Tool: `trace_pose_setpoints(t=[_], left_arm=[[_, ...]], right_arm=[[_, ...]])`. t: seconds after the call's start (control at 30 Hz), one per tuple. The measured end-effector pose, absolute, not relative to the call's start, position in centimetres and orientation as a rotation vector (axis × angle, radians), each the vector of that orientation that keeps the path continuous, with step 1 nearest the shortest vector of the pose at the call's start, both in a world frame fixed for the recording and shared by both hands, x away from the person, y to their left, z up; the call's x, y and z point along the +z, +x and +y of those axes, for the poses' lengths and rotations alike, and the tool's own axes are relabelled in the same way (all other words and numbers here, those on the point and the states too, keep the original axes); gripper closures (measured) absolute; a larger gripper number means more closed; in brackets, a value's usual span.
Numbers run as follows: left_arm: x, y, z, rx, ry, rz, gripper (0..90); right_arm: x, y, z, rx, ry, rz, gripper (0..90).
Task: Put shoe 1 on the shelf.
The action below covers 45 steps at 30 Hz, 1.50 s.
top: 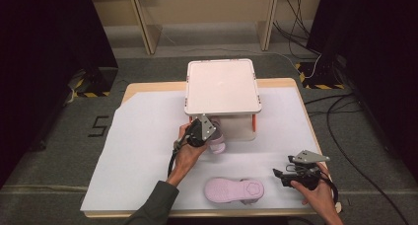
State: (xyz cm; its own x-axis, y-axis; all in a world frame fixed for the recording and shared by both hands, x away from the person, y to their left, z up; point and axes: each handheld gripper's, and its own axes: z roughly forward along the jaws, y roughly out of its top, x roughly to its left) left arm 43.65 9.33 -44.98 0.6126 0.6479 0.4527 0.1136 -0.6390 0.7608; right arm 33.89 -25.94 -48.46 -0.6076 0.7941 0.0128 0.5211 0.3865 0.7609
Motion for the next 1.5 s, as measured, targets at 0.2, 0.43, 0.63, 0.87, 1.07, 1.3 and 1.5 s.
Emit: trace_pose_setpoints(t=[0.2,0.43,0.63,0.87,1.07,1.3,1.5], left_arm=[[-45.0,44.0,9.3,0.996,2.137,0.578,82.0],[-45.6,43.9,9.2,0.99,2.16,0.547,77.8],[-45.3,43.9,10.0,0.961,2.101,0.675,48.8],[-44.8,42.9,10.7,0.885,2.025,0.729,37.0],[-44.0,41.1,11.6,0.745,1.934,0.806,27.9],[-44.4,39.3,12.3,0.573,1.862,0.89,19.4],[-46.2,38.8,12.0,0.534,1.911,0.922,16.6]], right_arm=[[-48.5,33.9,-25.9,1.069,1.144,2.298,21.6],[-48.5,33.9,-25.9,1.076,1.147,2.297,21.6],[-48.5,33.9,-25.9,1.069,1.142,2.303,21.5],[-48.5,33.9,-25.9,1.074,1.141,2.303,21.5],[-48.5,33.9,-25.8,1.069,1.135,2.306,21.5],[-48.4,33.8,-25.9,1.074,1.132,2.304,21.5],[-48.4,33.8,-25.8,1.076,1.133,2.305,21.5]])
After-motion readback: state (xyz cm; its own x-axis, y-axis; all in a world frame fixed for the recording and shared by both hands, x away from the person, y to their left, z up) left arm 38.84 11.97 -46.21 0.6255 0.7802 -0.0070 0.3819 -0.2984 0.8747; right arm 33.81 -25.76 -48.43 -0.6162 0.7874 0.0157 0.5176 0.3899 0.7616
